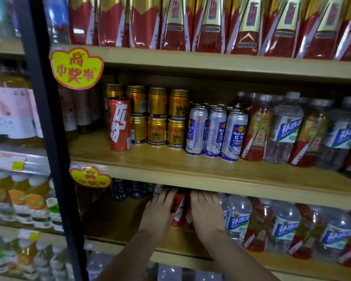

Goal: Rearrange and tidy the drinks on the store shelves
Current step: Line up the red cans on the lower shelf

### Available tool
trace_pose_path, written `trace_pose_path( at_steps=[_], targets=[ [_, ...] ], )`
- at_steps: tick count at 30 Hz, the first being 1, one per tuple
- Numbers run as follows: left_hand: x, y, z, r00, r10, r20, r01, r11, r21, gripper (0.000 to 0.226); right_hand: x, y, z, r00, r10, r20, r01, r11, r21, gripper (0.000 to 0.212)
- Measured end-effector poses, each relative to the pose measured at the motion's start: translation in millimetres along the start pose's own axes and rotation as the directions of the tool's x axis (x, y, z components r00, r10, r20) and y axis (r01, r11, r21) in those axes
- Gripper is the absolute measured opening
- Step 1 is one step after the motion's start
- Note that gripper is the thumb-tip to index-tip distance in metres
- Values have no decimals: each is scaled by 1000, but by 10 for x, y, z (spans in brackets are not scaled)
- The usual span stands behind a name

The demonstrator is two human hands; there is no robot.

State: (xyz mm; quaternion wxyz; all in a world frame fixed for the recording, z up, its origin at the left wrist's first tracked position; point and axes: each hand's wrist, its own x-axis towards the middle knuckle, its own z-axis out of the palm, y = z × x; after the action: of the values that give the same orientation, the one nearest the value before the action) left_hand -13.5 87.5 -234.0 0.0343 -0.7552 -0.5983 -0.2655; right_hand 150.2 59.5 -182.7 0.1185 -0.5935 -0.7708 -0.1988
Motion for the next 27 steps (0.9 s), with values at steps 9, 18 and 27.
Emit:
trace_pose_path(
  at_steps=[9,18,27],
  targets=[
    [-548,49,-1284,796,300,-526,-359,933,-12,14,-315,-351,-671,836,-192,-513,419,828,373,34],
    [693,-329,-2622,847,-19,-531,72,994,79,59,976,-800,-1329,954,-35,-297,209,790,577,59],
    [729,-504,-2444,888,-69,-454,-39,974,-224,61,1159,-755,-1077,994,-66,-92,109,767,632,74]
  ],
)
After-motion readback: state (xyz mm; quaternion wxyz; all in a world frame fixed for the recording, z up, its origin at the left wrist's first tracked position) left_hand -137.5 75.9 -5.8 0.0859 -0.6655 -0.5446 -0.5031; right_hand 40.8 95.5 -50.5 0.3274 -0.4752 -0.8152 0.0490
